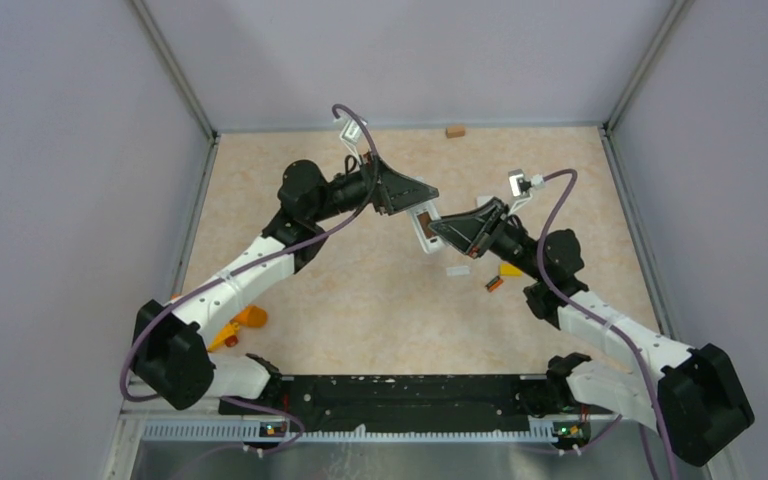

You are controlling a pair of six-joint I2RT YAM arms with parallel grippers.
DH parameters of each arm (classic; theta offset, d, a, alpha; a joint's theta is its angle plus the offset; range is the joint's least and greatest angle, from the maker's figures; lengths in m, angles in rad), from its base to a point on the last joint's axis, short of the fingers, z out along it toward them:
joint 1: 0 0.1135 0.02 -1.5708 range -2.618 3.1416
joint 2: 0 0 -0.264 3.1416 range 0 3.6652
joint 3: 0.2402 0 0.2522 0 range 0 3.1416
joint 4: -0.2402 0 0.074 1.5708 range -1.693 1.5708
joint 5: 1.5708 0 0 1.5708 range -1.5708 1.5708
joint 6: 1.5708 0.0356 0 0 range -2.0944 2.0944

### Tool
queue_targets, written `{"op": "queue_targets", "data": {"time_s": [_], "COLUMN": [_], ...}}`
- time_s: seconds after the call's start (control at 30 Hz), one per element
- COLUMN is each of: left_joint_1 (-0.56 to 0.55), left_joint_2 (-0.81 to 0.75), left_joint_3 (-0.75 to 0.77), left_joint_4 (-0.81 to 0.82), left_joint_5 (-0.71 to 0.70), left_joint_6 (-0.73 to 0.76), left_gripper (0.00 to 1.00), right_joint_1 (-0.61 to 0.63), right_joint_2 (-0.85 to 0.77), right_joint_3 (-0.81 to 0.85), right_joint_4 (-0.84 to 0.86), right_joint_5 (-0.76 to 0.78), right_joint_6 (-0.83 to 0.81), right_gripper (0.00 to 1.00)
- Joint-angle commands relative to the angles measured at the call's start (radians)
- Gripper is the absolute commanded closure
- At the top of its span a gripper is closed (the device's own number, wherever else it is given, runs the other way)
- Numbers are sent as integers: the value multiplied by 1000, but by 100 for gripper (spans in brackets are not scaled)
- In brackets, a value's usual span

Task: Load the batteries into the remote control
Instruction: Adjust the remote control.

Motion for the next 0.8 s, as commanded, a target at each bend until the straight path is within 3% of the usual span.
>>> {"op": "queue_targets", "data": {"time_s": [0.0,0.23,0.3,0.37,0.4,0.43,0.47,0.5,0.57,0.67,0.77], "left_joint_1": [5,3,5,4,5,7,10,16,32,72,129], "left_joint_2": [-41,-42,-43,-47,-50,-56,-66,-77,-107,-145,-168], "left_joint_3": [-31,-43,-48,-48,-47,-46,-43,-41,-39,-63,-104], "left_joint_4": [121,126,131,126,112,77,24,-38,-200,-399,-447], "left_joint_5": [-36,-17,-12,-8,-11,-20,-35,-60,-156,-309,-295], "left_joint_6": [-66,-66,-64,-47,-28,2,42,98,224,365,415], "left_gripper": [31,59,74,96,100,100,100,100,100,100,100], "right_joint_1": [3,-19,-26,-28,-30,-35,-41,-46,-50,-57,-77], "right_joint_2": [1,18,28,39,40,39,30,16,-32,-83,-57], "right_joint_3": [24,26,26,33,42,57,72,86,127,212,286], "right_joint_4": [97,120,135,133,103,52,-24,-102,-393,-802,-1126], "right_joint_5": [42,50,45,33,23,15,12,19,111,353,560], "right_joint_6": [65,137,156,151,132,106,78,35,-98,-235,-265], "right_gripper": [100,100,100,100,92,77,59,46,33,31,33]}}
